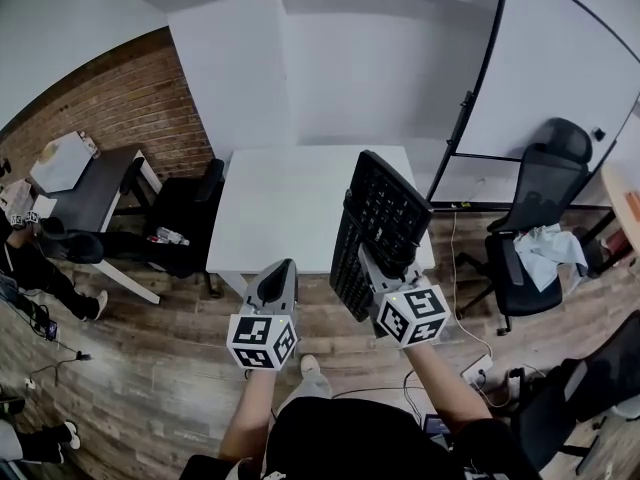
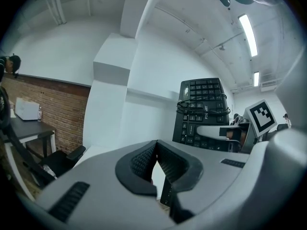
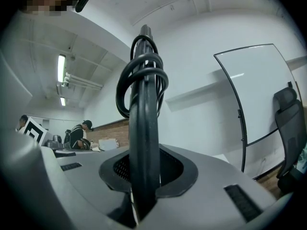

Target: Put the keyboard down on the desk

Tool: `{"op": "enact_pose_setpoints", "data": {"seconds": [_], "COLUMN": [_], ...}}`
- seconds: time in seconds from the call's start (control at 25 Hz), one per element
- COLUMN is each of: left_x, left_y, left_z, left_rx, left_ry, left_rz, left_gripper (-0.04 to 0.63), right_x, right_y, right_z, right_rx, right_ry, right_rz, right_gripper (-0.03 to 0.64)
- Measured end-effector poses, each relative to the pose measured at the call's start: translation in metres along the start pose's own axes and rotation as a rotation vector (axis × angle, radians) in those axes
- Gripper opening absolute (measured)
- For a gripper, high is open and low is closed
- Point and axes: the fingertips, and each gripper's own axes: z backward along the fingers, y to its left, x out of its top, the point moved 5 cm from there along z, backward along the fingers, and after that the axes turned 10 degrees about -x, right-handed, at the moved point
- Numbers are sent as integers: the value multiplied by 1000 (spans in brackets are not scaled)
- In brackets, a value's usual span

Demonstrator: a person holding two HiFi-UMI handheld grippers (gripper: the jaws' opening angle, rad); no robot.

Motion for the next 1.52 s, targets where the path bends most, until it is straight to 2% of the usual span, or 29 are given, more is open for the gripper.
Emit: {"op": "enact_pose_setpoints", "data": {"seconds": [0.28,0.84,1.16,1.52], "left_x": [9,27,30,23], "left_y": [56,154,185,194], "left_z": [-22,-58,-71,-87], "left_rx": [-4,-39,-63,-83], "left_ry": [21,62,56,72], "left_rz": [7,-75,-74,-99], "left_gripper": [14,14,14,14], "right_x": [1,9,8,2], "right_y": [13,44,50,39], "right_z": [-58,-157,-187,-202], "right_rx": [-14,-63,-83,-109], "right_ry": [24,40,32,36], "right_rz": [-13,-33,-57,-69], "right_gripper": [100,100,100,100]}}
